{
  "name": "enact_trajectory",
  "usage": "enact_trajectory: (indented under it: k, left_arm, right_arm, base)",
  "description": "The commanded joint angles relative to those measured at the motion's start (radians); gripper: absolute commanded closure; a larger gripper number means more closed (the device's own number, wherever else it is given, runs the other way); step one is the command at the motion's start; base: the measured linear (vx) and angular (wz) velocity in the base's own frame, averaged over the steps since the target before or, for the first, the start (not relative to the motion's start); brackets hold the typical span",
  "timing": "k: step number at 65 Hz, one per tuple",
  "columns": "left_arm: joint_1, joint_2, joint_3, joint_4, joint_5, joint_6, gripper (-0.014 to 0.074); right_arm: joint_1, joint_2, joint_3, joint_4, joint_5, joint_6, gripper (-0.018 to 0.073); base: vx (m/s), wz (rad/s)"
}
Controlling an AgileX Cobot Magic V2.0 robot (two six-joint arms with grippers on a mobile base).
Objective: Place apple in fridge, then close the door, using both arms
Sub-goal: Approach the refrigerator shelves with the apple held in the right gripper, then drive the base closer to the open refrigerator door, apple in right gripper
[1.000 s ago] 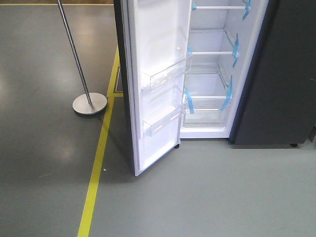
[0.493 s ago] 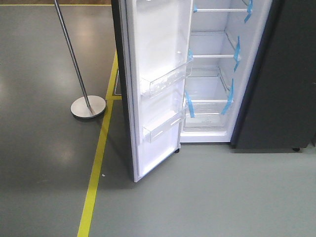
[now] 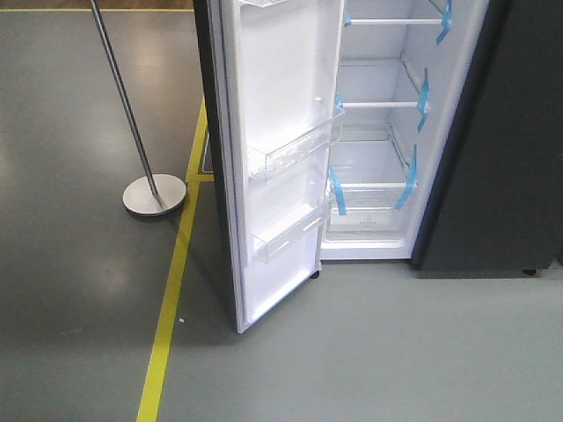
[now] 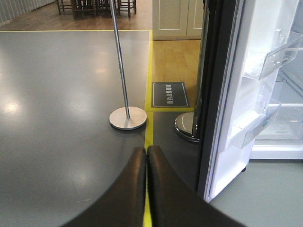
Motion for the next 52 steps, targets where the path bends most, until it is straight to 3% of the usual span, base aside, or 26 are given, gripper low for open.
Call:
enact_trajectory:
  k: [1,52]
  left_arm:
    - [-0.003,-0.014,0.020,-0.003,-0.064,-0.010,0.0601]
    - [-0.003,-0.014,0.020,-0.003,-0.064,-0.010,0.0601]
  right_arm:
    - [-0.001,0.007,-0.027,0.015,-0.080,-0.007,0.0529]
    - [-0.001,0.007,-0.027,0.015,-0.080,-0.007,0.0529]
  base:
    - [0.06,-0.01]
    - [0.06,-0.02]
